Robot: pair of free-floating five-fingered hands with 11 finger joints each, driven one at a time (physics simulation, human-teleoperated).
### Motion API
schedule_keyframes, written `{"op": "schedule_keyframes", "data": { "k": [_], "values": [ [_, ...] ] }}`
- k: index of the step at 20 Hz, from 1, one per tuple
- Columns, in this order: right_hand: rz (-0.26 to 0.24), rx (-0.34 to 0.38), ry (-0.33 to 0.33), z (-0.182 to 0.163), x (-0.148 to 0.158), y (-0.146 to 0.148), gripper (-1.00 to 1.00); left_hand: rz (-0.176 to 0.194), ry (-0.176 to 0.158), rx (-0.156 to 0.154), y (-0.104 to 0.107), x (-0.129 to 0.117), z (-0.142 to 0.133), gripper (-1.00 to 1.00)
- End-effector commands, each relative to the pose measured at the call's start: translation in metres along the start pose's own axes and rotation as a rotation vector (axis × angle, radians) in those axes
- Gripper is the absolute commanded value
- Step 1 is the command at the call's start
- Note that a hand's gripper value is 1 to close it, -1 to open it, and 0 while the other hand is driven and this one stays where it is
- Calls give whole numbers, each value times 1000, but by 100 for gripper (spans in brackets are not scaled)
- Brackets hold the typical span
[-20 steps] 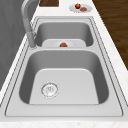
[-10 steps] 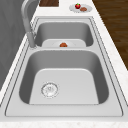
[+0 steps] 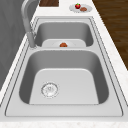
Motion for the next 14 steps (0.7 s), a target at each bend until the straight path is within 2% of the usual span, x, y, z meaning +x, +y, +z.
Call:
{"op": "schedule_keyframes", "data": {
  "k": [1,7,14],
  "values": [
    [-67,-41,-38,-27,-4,-14,100,0,0,0,0,0,0,0],
    [-80,-23,-52,-81,-11,-20,100,0,0,0,0,0,0,0],
    [-121,-29,-64,-150,-23,-18,100,0,0,0,0,0,0,0]
  ]
}}
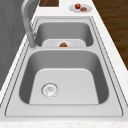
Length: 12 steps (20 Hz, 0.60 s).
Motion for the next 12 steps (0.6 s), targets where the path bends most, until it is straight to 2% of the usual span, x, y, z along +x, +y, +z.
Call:
{"op": "schedule_keyframes", "data": {
  "k": [1,7,12],
  "values": [
    [-79,-17,-28,-36,-7,0,100,0,0,0,0,0,0,0],
    [-103,-20,-13,-93,-19,13,100,0,0,0,0,0,0,0],
    [-122,-32,5,-126,-28,32,100,0,0,0,0,0,0,0]
  ]
}}
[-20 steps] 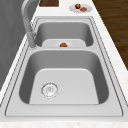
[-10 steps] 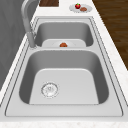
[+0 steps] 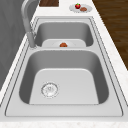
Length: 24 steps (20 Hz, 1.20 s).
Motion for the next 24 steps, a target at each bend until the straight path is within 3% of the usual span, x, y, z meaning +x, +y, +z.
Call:
{"op": "schedule_keyframes", "data": {
  "k": [1,3,11,15,19,20,21,24],
  "values": [
    [-97,-22,16,-22,-6,15,100,0,0,0,0,0,0,0],
    [-95,-20,9,-33,-10,23,100,0,0,0,0,0,0,0],
    [-62,120,-25,-47,-10,8,100,0,0,0,0,0,0,0],
    [-55,108,18,-34,-7,10,100,0,0,0,0,0,0,0],
    [-38,84,13,-23,-4,8,100,0,0,0,0,0,0,0],
    [-18,72,12,-20,-3,7,-100,0,0,0,0,0,0,0],
    [12,19,25,-16,0,5,-100,0,0,0,0,0,0,0],
    [25,-28,24,-19,-1,-4,-100,0,0,0,0,0,0,0]
  ]
}}
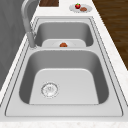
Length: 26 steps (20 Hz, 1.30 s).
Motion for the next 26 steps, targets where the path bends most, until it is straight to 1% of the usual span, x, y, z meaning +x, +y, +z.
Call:
{"op": "schedule_keyframes", "data": {
  "k": [1,4,9,11,12,14,15,19,23,26],
  "values": [
    [1,-8,-1,1,1,-5,-100,0,0,0,0,0,0,0],
    [9,14,-9,3,-2,-25,-100,0,0,0,0,0,0,0],
    [3,46,-7,15,-12,-59,-100,0,0,0,0,0,0,0],
    [-12,46,-20,18,-22,-67,-100,0,0,0,0,0,0,0],
    [-25,44,-30,21,-28,-68,-100,0,0,0,0,0,0,0],
    [-49,17,-54,26,-41,-71,-100,0,0,0,0,0,0,0],
    [-53,-3,-65,26,-46,-73,-100,0,0,0,0,0,0,0],
    [-89,-46,-95,34,-70,-75,-100,0,0,0,0,0,0,0],
    [-95,-74,-83,49,-93,-72,-100,0,0,0,0,0,0,0],
    [-95,-79,-84,62,-108,-62,-100,0,0,0,0,0,0,0]
  ]
}}
